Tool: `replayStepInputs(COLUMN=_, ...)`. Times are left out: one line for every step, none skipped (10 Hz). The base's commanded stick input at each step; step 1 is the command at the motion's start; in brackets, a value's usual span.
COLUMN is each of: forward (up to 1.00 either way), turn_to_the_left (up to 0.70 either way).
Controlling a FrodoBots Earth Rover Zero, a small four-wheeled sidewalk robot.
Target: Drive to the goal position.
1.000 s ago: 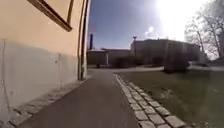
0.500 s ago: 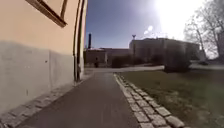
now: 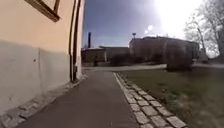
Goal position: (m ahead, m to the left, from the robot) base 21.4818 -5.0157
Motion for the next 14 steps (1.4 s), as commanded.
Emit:
replayStepInputs(forward=0.70, turn_to_the_left=0.00)
replayStepInputs(forward=0.70, turn_to_the_left=0.00)
replayStepInputs(forward=0.70, turn_to_the_left=0.00)
replayStepInputs(forward=0.70, turn_to_the_left=0.00)
replayStepInputs(forward=0.70, turn_to_the_left=0.00)
replayStepInputs(forward=0.70, turn_to_the_left=0.00)
replayStepInputs(forward=0.70, turn_to_the_left=0.00)
replayStepInputs(forward=0.70, turn_to_the_left=0.00)
replayStepInputs(forward=0.70, turn_to_the_left=0.00)
replayStepInputs(forward=0.70, turn_to_the_left=0.00)
replayStepInputs(forward=0.70, turn_to_the_left=0.00)
replayStepInputs(forward=0.70, turn_to_the_left=0.00)
replayStepInputs(forward=0.70, turn_to_the_left=0.00)
replayStepInputs(forward=0.70, turn_to_the_left=0.00)
